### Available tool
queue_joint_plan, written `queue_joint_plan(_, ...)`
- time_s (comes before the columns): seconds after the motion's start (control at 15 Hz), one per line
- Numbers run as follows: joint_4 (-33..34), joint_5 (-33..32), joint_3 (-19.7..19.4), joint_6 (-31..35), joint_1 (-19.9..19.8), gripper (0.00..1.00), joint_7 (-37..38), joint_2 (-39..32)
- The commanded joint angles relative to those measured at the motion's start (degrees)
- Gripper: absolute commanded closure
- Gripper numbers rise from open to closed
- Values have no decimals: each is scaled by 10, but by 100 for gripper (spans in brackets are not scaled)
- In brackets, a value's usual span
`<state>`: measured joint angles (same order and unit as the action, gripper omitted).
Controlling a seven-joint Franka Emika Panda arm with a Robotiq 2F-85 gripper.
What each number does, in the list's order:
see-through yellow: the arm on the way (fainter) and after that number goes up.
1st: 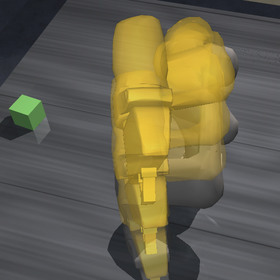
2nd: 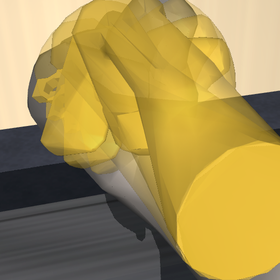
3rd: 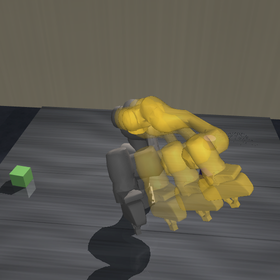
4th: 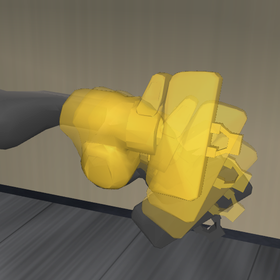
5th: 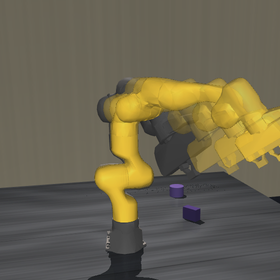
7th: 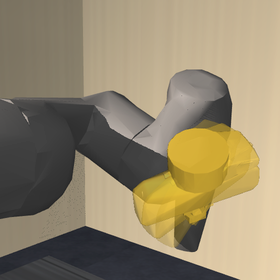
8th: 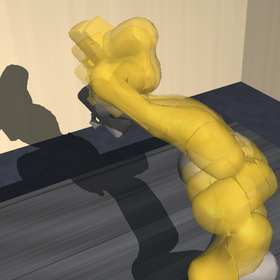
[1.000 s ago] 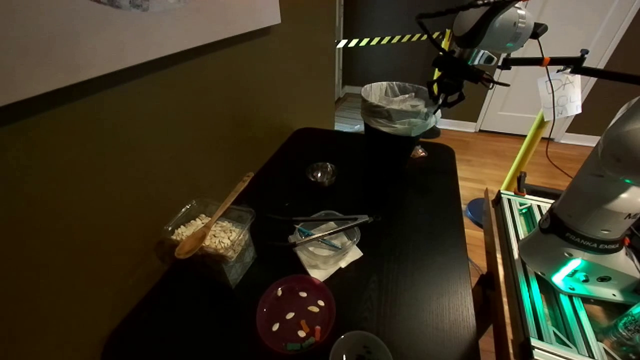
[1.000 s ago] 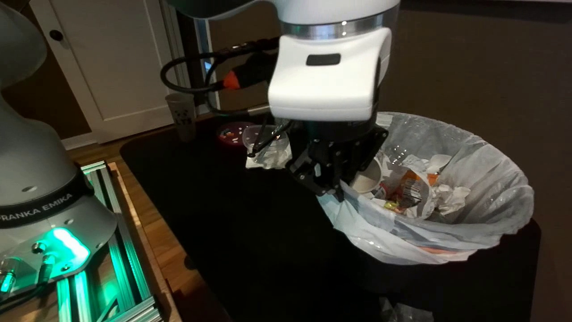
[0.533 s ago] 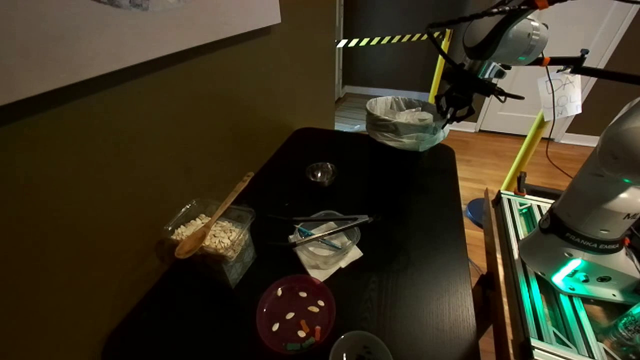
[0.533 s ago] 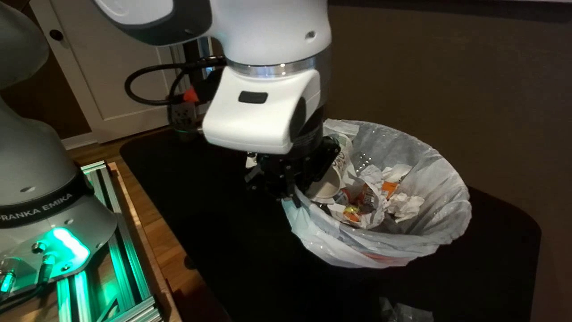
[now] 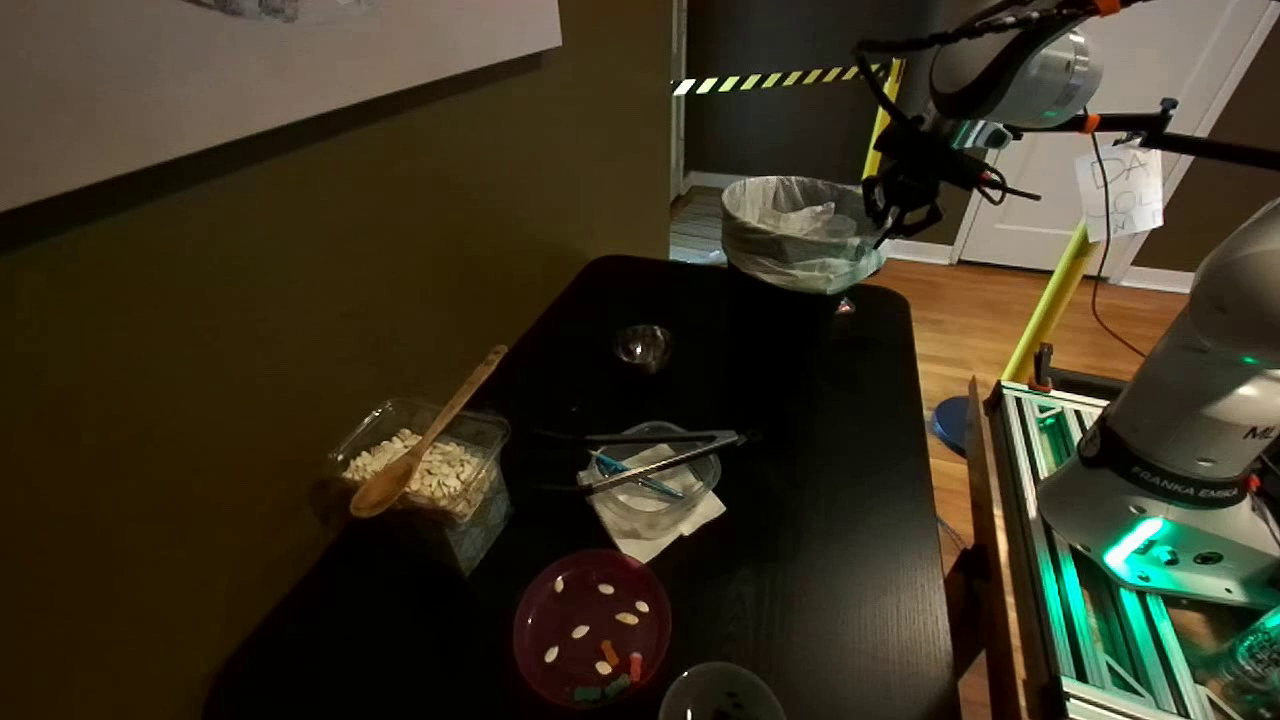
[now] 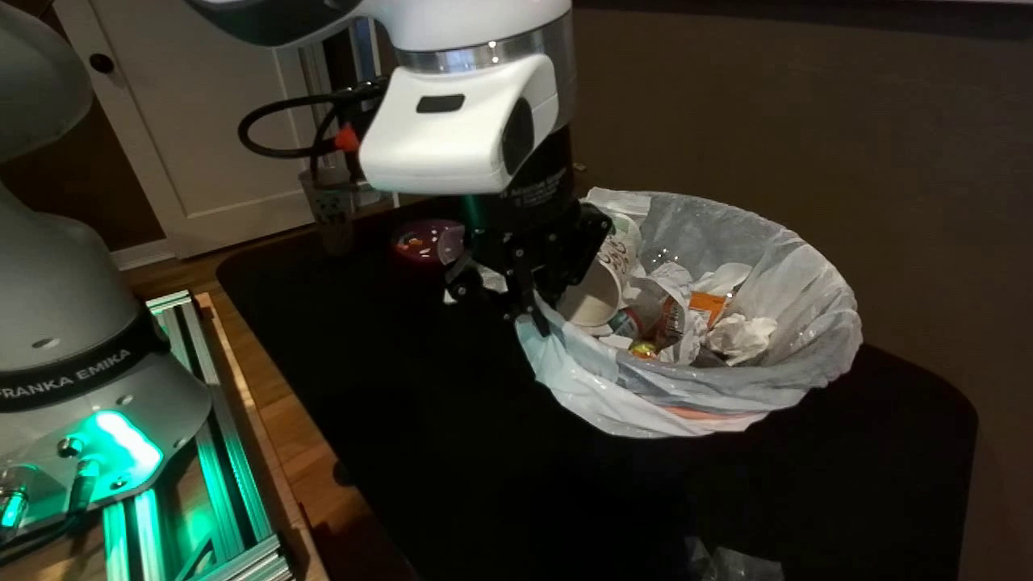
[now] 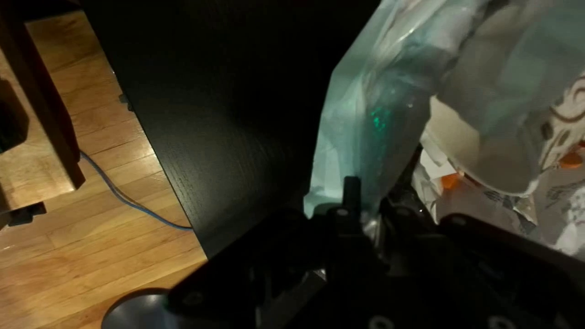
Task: Move the bin forward
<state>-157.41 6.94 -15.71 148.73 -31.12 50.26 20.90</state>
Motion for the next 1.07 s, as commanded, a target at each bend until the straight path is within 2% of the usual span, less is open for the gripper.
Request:
queue_joint_plan(0.0, 0, -54, 50, 18, -28, 98, 67, 7)
queue_joint_plan(0.2, 0, -104, 78, 5, -41, 98, 108, 10)
queue_joint_plan(0.33, 0, -111, 81, -6, -36, 98, 114, 12)
queue_joint_plan(0.87, -3, -45, 33, -55, 14, 98, 49, -3)
queue_joint_plan(0.93, -3, -36, 26, -59, 18, 68, 40, -4)
queue_joint_plan(1.0, -3, -29, 19, -60, 20, 67, 31, -5)
